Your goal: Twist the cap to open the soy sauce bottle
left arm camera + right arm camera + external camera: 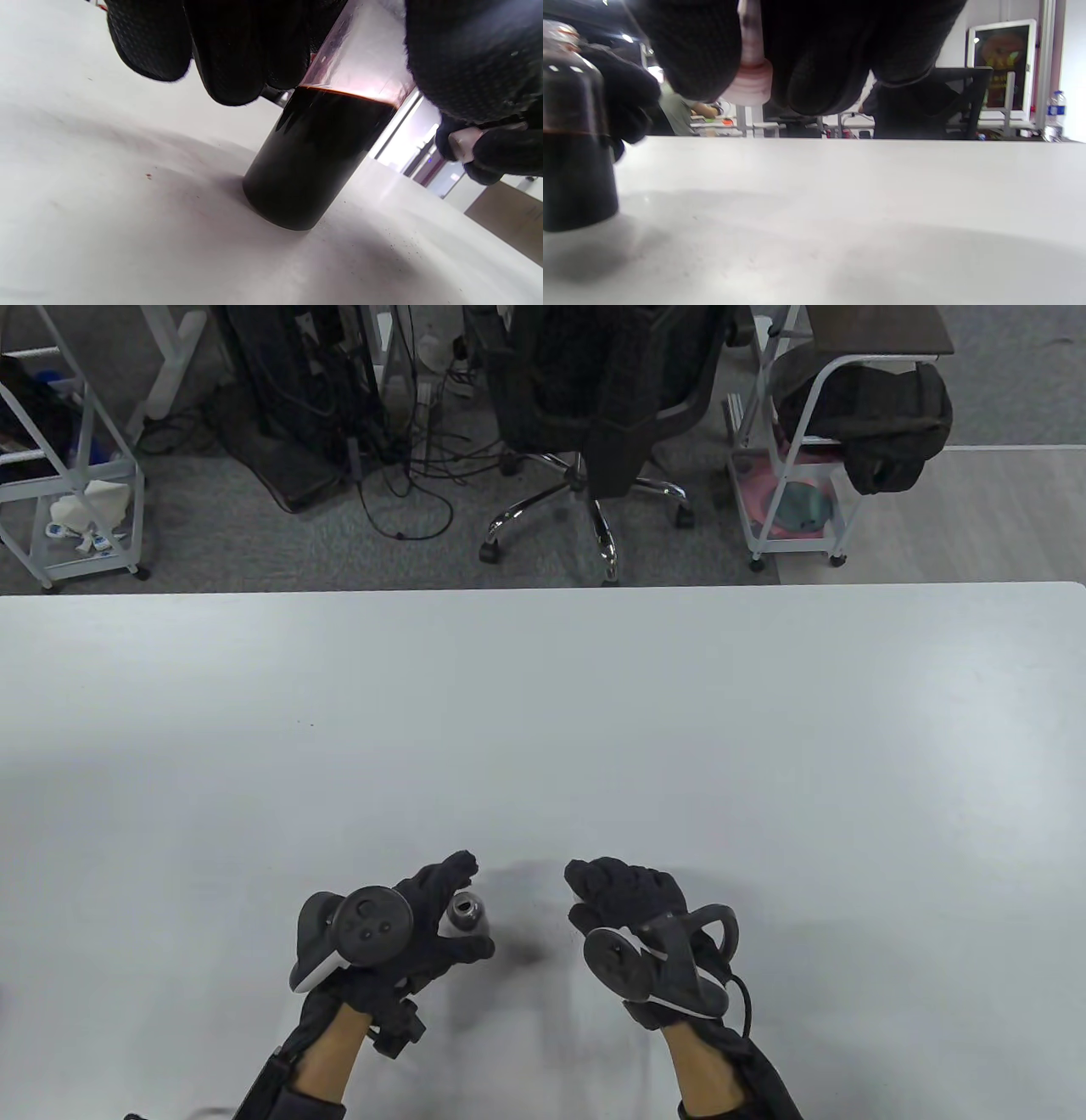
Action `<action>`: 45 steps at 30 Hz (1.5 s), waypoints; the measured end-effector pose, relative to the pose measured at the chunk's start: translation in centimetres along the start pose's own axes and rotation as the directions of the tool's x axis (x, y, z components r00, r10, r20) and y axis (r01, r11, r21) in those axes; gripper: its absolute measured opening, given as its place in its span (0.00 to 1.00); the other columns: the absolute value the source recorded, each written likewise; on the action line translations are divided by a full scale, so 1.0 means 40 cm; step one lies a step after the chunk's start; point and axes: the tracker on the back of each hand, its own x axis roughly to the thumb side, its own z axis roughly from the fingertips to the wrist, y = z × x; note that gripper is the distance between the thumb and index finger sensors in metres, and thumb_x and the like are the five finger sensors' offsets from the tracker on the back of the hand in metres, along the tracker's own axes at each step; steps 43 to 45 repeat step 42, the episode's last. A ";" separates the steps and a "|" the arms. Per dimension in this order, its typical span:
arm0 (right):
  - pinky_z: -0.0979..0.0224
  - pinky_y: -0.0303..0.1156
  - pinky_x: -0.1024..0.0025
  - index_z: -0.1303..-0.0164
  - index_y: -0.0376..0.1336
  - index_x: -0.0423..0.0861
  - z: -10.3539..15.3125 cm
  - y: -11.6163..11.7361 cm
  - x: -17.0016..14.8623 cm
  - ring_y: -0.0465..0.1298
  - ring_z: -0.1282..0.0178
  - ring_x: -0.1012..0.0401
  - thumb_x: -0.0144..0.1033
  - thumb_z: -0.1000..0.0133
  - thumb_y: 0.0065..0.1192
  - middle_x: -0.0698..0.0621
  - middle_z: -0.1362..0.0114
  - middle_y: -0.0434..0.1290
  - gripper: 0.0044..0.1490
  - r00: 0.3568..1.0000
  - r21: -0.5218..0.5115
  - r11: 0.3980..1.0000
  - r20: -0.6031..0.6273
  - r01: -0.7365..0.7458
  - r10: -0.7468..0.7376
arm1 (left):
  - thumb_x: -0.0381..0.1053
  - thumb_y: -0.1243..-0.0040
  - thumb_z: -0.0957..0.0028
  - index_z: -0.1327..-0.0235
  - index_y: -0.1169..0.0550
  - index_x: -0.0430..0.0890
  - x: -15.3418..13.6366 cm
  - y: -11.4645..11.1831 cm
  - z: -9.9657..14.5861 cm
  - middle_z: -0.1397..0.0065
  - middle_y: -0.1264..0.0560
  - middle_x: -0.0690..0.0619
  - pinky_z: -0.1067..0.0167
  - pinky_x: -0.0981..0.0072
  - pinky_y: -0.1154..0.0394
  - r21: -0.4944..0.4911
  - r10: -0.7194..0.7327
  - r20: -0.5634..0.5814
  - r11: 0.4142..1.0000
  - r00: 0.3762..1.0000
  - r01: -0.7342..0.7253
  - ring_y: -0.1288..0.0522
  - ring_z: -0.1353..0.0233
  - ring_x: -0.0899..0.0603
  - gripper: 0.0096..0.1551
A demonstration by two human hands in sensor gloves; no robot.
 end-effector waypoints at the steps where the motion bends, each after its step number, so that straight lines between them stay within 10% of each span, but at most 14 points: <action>1: 0.27 0.74 0.51 0.24 0.62 0.55 -0.004 0.009 -0.009 0.82 0.41 0.60 0.52 0.40 0.69 0.52 0.27 0.74 0.34 1.000 0.019 1.000 -0.018 -0.007 0.007 | 0.74 0.31 0.61 0.16 0.39 0.48 -0.002 0.004 0.002 0.20 0.31 0.43 0.34 0.37 0.27 -0.013 -0.011 0.006 1.000 1.000 0.011 0.22 0.28 0.35 0.62; 11: 0.27 0.73 0.49 0.25 0.64 0.54 -0.045 0.114 -0.050 0.82 0.41 0.58 0.53 0.39 0.68 0.51 0.28 0.75 0.33 0.983 0.330 0.935 -0.075 -0.133 0.166 | 0.75 0.32 0.60 0.16 0.39 0.46 -0.004 0.020 0.012 0.20 0.31 0.41 0.33 0.33 0.31 -0.017 -0.082 0.011 0.996 0.997 0.083 0.23 0.28 0.33 0.62; 17: 0.26 0.72 0.47 0.22 0.63 0.53 -0.049 0.110 -0.051 0.81 0.38 0.56 0.57 0.39 0.65 0.50 0.26 0.74 0.36 0.985 0.317 0.941 -0.082 -0.119 0.153 | 0.75 0.33 0.60 0.16 0.39 0.46 -0.005 0.024 0.013 0.20 0.31 0.40 0.33 0.32 0.31 -0.016 -0.122 0.015 0.992 0.992 0.122 0.23 0.28 0.33 0.62; 29: 0.22 0.68 0.44 0.13 0.54 0.51 0.001 -0.001 -0.088 0.76 0.25 0.51 0.65 0.37 0.55 0.46 0.16 0.65 0.46 0.987 -0.130 0.987 -0.121 0.093 -0.109 | 0.81 0.41 0.60 0.14 0.44 0.49 -0.026 0.079 0.046 0.17 0.35 0.41 0.29 0.28 0.38 0.133 -0.211 0.005 0.969 0.977 0.208 0.27 0.23 0.33 0.65; 45: 0.22 0.68 0.44 0.12 0.52 0.51 0.011 0.002 -0.120 0.76 0.24 0.51 0.66 0.37 0.54 0.46 0.15 0.64 0.47 0.973 -0.143 0.981 -0.170 0.130 -0.154 | 0.81 0.43 0.60 0.14 0.45 0.49 -0.056 0.093 0.056 0.16 0.36 0.41 0.28 0.26 0.40 0.162 -0.153 -0.005 0.975 0.988 0.152 0.29 0.22 0.33 0.65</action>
